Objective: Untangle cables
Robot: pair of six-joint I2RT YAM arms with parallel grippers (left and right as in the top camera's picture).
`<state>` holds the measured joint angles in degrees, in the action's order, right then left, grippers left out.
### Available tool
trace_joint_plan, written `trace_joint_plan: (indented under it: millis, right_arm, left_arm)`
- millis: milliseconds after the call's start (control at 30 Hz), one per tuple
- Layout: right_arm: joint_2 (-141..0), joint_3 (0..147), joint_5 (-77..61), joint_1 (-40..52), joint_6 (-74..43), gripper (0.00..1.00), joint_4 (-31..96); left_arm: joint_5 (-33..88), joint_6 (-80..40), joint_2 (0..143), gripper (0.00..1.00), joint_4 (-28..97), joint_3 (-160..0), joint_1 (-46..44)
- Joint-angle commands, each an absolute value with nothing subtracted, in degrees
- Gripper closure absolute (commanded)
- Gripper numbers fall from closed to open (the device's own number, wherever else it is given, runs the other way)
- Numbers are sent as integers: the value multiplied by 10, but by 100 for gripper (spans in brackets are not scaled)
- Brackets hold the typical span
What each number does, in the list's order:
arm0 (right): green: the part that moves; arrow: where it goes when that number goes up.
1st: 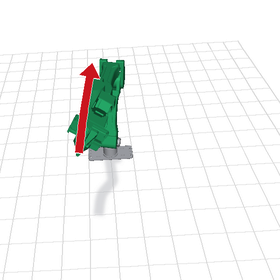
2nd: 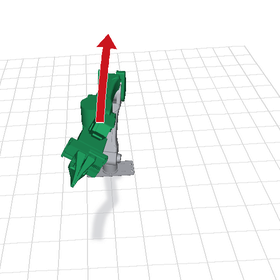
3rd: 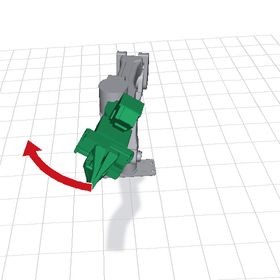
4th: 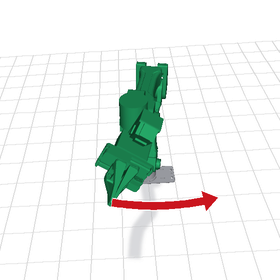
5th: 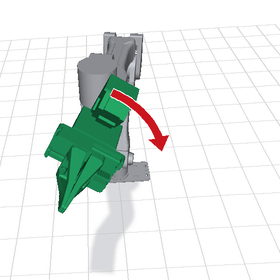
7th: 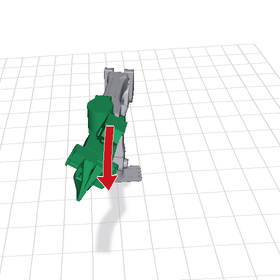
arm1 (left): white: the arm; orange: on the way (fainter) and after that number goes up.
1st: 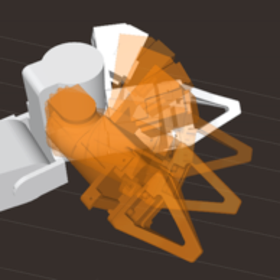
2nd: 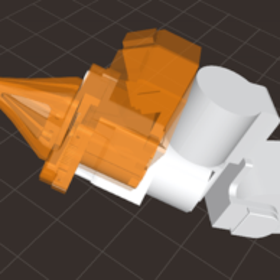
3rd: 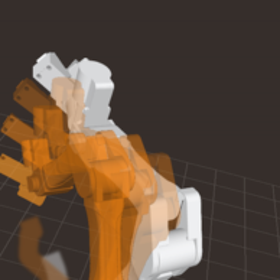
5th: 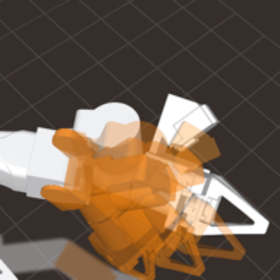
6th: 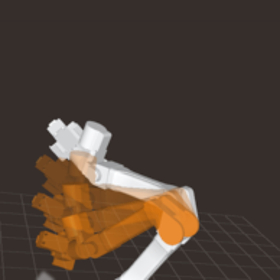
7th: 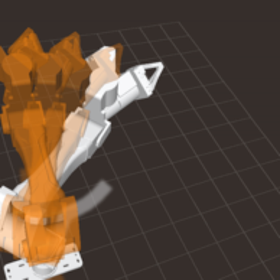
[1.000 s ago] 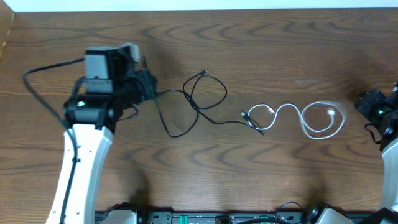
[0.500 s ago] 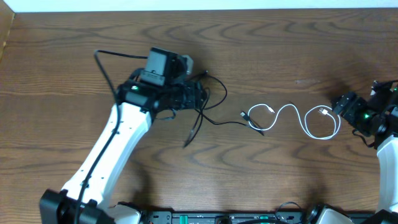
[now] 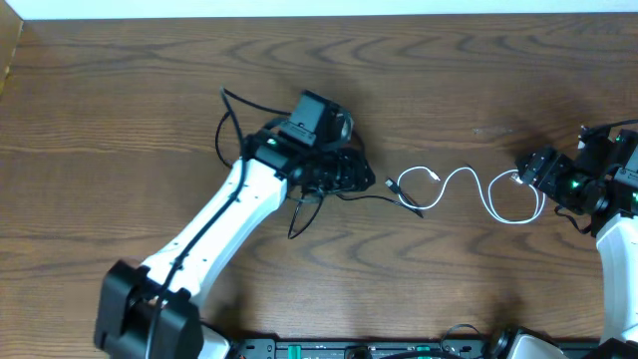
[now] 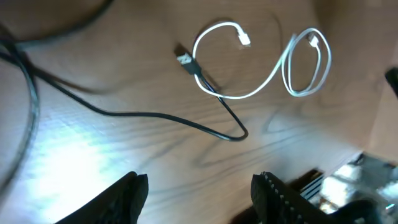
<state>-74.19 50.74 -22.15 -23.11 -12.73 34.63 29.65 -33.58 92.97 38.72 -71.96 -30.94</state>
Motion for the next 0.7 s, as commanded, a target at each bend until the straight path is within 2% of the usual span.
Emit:
trace_joint_plan:
  millis: [0,200,500,533,567,600,633,667]
  right_arm:
    - [-738,513,-225,-228,-117,16,349]
    - [-738,513,-225,-228,-117,16,350]
    - [-738,513,-227,-228,-117,16,350]
    - [-738,513,-227,-228,-117,16,350]
    - [-738,513,-227,-228,-117,16,350]
    - [-738,513,-227,-228,-117,17,350]
    - [-738,513,-227,-228,-117,18,350]
    - [-738,513,-227,-228,-117,20,350]
  left_arm:
    - [287,-463,958,41,375,-723,-326]
    - [287,-593,1019,41,336,-723,-361]
    - [284,-629,1084,41,249,-723,-397]
    - [274,-629,1087,49,243,-723,-397]
    - [259,-628,1087,70,243,-723,-396]
    - [246,-625,1087,87,243,-723,-394]
    - [241,-615,1086,92,243,-723,-391]
    - [242,-605,1086,92,244,-724,-386]
